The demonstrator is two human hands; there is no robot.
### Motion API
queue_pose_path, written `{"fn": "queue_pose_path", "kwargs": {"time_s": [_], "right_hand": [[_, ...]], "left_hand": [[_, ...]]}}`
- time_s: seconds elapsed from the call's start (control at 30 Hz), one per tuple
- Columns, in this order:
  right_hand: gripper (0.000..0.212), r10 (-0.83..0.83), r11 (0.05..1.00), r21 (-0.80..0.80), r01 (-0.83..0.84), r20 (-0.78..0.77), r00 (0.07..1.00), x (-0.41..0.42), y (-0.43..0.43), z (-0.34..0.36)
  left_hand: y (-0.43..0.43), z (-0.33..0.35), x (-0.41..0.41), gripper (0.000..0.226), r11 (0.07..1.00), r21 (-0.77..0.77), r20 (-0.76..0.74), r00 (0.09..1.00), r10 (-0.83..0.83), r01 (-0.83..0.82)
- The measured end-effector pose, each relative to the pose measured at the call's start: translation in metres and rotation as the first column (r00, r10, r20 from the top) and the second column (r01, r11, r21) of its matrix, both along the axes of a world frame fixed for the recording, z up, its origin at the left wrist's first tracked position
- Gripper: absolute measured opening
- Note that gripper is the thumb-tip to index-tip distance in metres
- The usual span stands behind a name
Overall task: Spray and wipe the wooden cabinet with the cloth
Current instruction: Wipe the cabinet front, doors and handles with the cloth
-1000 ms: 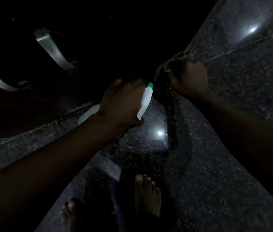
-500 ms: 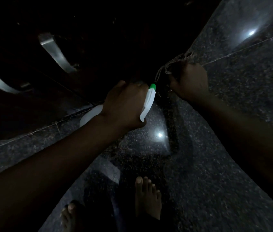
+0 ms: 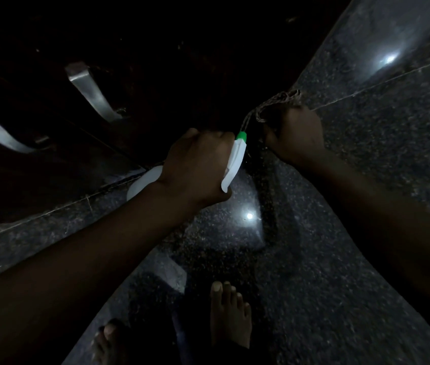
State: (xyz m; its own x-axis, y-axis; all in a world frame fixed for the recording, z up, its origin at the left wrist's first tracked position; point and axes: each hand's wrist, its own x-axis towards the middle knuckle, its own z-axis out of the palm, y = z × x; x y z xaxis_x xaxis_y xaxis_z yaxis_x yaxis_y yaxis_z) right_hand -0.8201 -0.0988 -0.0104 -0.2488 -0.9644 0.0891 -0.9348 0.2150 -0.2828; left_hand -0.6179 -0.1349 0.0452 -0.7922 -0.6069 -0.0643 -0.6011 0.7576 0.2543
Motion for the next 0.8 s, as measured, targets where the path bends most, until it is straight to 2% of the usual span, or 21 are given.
{"fn": "queue_pose_path", "kwargs": {"time_s": [0.13, 0.27, 0.37, 0.47, 0.53, 0.63, 0.73, 0.8], "right_hand": [[0.023, 0.108, 0.979, -0.177, -0.096, 0.059, 0.992, 0.027, 0.000, 0.039], [0.017, 0.177, 0.931, -0.346, -0.114, 0.158, 0.971, 0.051, -0.005, 0.067], [0.018, 0.177, 0.955, -0.265, -0.131, 0.157, 0.972, 0.052, -0.007, 0.064], [0.018, 0.184, 0.982, 0.008, -0.186, 0.098, 0.978, 0.060, -0.008, 0.045], [0.020, 0.206, 0.972, 0.098, -0.213, 0.070, 0.976, 0.072, -0.011, 0.036], [0.021, 0.228, 0.973, 0.034, -0.230, 0.072, 0.971, 0.093, -0.014, 0.034], [0.020, 0.254, 0.967, -0.072, -0.246, 0.137, 0.957, 0.117, -0.016, 0.036], [0.023, 0.284, 0.959, -0.075, -0.275, 0.167, 0.944, 0.127, -0.018, 0.031]], "left_hand": [[0.000, 0.017, 0.005, 0.027, 0.998, 0.037, -0.023, 0.999, 0.045, -0.044], [0.003, 0.039, 0.022, 0.005, 0.999, -0.031, -0.146, 0.989, 0.010, -0.015], [0.004, 0.056, 0.036, 0.012, 0.996, -0.079, -0.134, 0.991, 0.027, -0.037], [0.005, 0.058, 0.052, 0.018, 0.988, -0.136, -0.048, 0.997, 0.062, -0.068], [0.007, 0.057, 0.065, 0.016, 0.983, -0.150, -0.055, 0.994, 0.096, -0.103], [0.010, 0.050, 0.082, 0.014, 0.979, -0.159, -0.083, 0.990, 0.112, -0.124], [0.014, 0.041, 0.099, 0.022, 0.978, -0.177, -0.060, 0.993, 0.103, -0.112], [0.015, 0.036, 0.107, 0.029, 0.981, -0.168, -0.060, 0.994, 0.091, -0.100]]}}
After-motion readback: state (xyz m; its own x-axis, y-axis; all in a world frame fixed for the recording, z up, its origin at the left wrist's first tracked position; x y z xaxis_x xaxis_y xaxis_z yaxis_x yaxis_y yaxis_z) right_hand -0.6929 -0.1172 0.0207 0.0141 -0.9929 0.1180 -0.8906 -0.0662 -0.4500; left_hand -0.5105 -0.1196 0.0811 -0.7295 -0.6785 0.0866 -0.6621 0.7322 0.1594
